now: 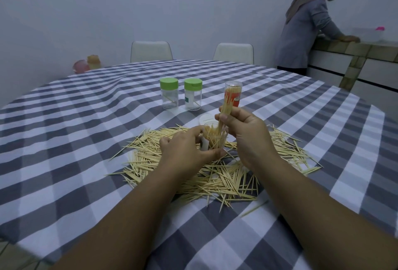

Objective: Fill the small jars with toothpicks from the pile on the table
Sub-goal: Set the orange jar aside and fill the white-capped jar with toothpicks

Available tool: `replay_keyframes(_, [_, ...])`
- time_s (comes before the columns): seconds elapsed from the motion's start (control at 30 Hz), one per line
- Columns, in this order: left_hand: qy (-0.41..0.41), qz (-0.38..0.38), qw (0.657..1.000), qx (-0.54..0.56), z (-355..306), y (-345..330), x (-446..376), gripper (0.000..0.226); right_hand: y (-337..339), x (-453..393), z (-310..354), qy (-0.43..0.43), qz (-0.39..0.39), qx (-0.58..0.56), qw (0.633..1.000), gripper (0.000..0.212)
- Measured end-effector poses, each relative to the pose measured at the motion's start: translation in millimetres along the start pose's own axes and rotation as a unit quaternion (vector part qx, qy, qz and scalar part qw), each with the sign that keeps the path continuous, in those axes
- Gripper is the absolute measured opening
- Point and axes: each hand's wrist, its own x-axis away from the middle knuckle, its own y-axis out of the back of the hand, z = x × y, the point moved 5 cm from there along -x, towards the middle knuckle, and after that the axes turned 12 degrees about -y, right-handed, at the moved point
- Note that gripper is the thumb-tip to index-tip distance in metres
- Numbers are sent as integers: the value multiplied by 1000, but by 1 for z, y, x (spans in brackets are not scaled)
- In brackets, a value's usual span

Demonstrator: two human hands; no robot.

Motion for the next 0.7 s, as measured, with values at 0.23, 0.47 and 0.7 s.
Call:
replay_keyframes(0.23, [-4, -2, 1000, 7, -3, 1, 1, 54, -2, -1, -7, -60, 6, 10, 998, 14])
replay_keyframes(0.47, [-1, -6, 1000, 3, -2, 1, 1, 55, -5, 3, -2, 1, 21, 21, 1000, 24])
replay_keyframes(0.7, [-5, 2, 1000, 1, 2, -1, 0, 53, -15, 11, 0, 87, 48, 167, 981, 34])
